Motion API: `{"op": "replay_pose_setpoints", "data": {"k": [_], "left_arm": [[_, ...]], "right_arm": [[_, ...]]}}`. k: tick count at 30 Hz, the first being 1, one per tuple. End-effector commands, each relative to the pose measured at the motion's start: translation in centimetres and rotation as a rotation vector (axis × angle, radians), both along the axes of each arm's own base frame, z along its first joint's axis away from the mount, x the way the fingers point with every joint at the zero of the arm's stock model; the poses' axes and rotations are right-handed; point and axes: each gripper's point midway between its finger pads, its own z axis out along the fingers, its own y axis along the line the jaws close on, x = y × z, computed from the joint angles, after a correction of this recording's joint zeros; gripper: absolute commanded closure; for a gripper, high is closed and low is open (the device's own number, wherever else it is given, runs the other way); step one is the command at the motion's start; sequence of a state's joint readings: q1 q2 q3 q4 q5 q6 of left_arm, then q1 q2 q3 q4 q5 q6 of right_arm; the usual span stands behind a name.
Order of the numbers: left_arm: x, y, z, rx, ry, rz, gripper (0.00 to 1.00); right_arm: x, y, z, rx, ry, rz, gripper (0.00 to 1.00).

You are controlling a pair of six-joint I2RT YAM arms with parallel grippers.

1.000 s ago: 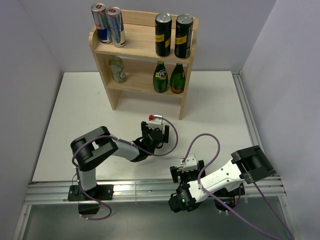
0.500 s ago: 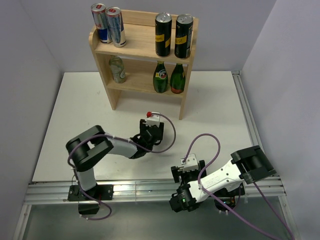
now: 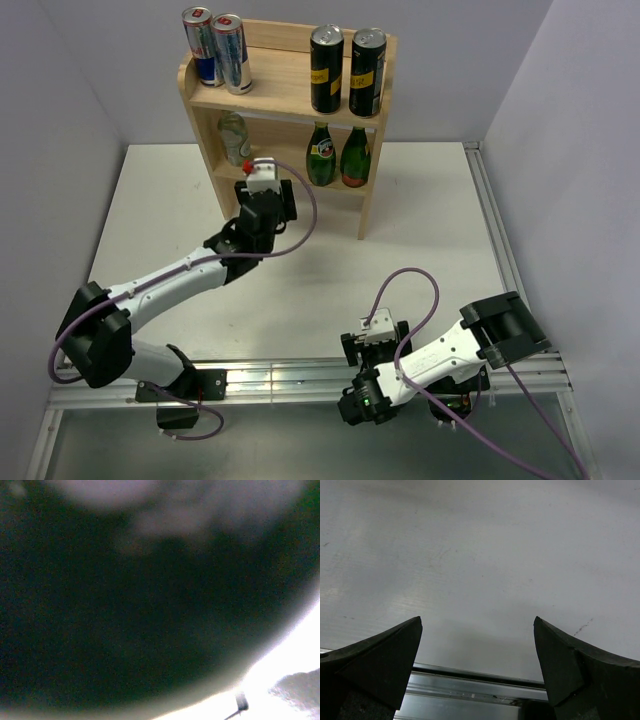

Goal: Place and organize the beverage onto the shelf

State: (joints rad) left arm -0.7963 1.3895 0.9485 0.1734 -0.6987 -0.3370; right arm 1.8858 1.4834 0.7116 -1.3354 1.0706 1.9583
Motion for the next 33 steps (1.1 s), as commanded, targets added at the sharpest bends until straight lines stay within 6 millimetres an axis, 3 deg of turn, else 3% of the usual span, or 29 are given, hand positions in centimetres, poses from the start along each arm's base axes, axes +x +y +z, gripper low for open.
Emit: {"op": "replay_pose_setpoints", "data": {"k": [1, 7, 15, 23, 33], "left_arm": [[1.7, 1.1, 8.1, -0.081, -0.139, 0.006, 1.00], [4.4, 2.1, 10.8, -0.060, -0.169, 0.037, 1.00], [7.2, 1.6, 13.0, -0.033, -0.205, 0.068, 1.00], [9.4, 1.4, 13.0, 0.013, -0.207, 0.094, 1.00], [12.2, 2.7, 11.7, 0.034, -0.181, 0.134, 1.00]], "right_arm": [[0.2, 1.7, 1.6, 0.405, -0.026, -0.160, 0.00], [0.1, 1.8, 1.6, 0.406, -0.024, -0.158, 0.00], [0.2, 1.5, 1.4, 0.400, -0.026, -0.159, 0.01], [0.3, 0.9, 1.0, 0.404, -0.022, -0.169, 0.00], [0.4, 0.4, 0.6, 0.407, -0.019, -0.174, 0.01]]}}
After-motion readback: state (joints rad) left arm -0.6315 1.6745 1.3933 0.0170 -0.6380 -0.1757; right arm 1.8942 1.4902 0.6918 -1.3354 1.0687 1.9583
